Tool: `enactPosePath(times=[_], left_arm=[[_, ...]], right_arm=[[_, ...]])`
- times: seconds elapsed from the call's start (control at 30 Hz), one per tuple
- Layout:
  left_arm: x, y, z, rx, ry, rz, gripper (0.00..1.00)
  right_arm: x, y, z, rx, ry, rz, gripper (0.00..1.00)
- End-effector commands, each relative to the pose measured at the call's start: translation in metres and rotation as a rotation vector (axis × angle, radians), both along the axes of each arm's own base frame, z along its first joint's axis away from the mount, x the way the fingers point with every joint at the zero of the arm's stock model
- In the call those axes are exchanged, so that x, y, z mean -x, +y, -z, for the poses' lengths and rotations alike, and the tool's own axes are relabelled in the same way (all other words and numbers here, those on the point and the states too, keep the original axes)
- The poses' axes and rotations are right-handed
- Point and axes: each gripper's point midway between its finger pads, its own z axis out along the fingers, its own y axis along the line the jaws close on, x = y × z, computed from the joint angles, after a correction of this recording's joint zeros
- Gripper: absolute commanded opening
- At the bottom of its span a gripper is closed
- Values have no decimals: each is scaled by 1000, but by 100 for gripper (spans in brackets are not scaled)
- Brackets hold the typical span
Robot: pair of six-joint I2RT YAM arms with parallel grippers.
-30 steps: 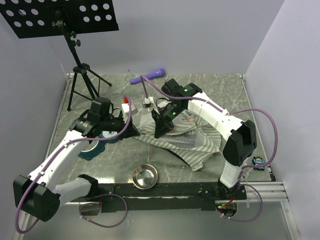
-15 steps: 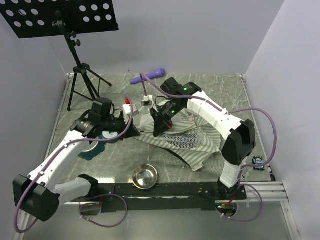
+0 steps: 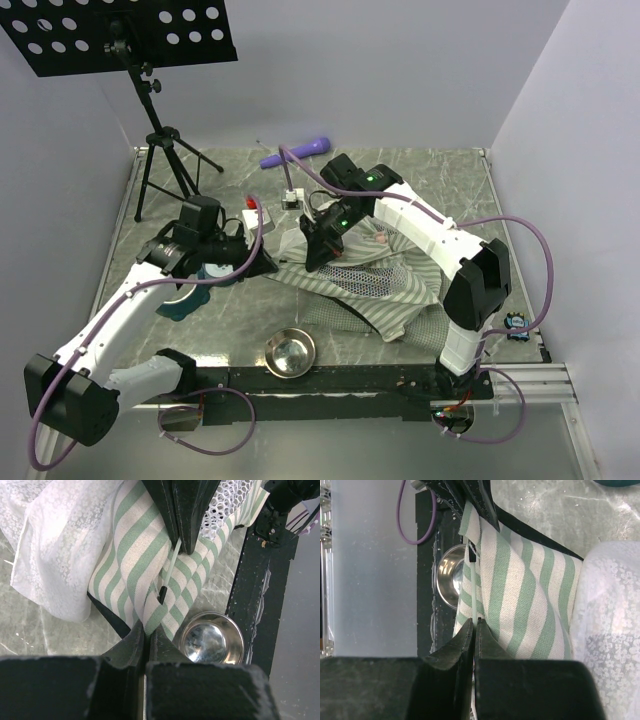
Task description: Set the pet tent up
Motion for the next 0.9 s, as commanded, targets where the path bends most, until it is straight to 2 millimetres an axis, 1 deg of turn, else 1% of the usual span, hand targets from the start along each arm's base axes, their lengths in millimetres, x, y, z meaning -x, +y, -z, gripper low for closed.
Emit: enactPosePath(times=[0.0,0.1,0.37,0.5,0.67,0.8,0.87], left_arm=[[5,-2,-15,38,-38,36,1],[5,-1,-14,37,-39,38,1],[2,-4,-9,21,-25,25,1],[0,-6,-7,-9,-48,30,1],[-5,-7,-6,-47,-83,22,1],[-10,-3,-3,-77,-99,-4,1],[-10,-1,-3,-85,-110,-10,4]], right_arm=[[-5,-5,-9,38,-23,55,0],[-6,-5,-8,41,-20,62,0],[-10,4,-17,18,-28,61,0],[-7,9,-17,23,-39,46,0],[0,14,-11,48,-46,25,0],[0,11,-4,77,-52,29,0],[1,8,1,96,-48,30,0]])
